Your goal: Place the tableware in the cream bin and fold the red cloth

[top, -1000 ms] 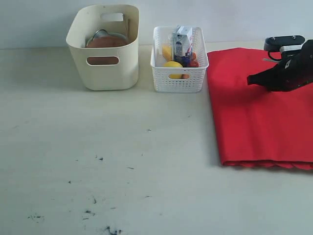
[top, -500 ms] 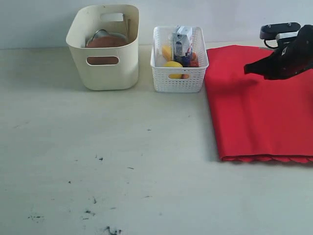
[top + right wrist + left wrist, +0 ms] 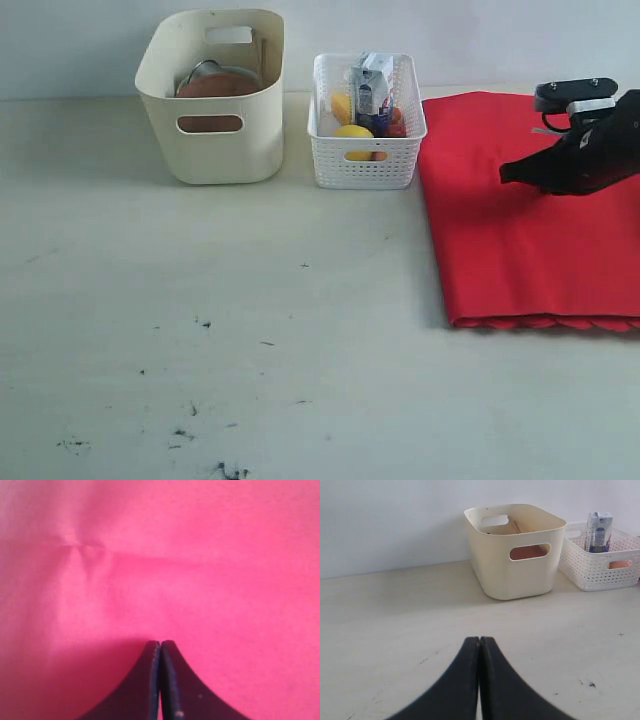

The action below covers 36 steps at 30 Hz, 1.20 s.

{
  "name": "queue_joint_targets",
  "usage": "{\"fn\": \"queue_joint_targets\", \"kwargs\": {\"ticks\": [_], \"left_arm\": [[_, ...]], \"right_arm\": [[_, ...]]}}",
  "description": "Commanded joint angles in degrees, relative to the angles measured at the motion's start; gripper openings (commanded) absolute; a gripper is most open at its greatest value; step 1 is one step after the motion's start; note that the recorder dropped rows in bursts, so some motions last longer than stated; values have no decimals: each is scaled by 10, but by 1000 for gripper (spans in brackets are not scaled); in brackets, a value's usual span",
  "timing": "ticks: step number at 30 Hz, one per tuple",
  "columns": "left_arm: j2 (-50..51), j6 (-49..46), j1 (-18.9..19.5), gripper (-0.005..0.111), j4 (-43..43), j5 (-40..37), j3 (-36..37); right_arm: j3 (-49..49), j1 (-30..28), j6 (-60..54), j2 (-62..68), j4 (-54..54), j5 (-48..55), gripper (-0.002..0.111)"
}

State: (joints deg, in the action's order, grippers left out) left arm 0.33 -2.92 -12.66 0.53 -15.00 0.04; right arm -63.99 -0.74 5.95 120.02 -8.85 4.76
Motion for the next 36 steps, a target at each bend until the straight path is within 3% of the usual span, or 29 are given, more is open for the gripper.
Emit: {"fn": "queue_joint_targets", "kwargs": {"ticks": [1, 14, 25, 29, 36], "left_arm": [[-3, -1, 1, 3, 1, -2, 0], [-3, -1, 1, 3, 1, -2, 0], [-3, -1, 1, 3, 1, -2, 0], [-3, -1, 1, 3, 1, -2, 0], [-3, -1, 1, 3, 1, -2, 0]], "right_arm": [[-20, 1, -4, 35, -1, -29, 0], [-179, 34, -59, 129, -2, 53, 0], [-182, -7, -27, 58, -1, 150, 0], [-127, -14, -14, -8, -1, 114, 0], [-2, -13, -5, -133, 28, -48, 0]]}}
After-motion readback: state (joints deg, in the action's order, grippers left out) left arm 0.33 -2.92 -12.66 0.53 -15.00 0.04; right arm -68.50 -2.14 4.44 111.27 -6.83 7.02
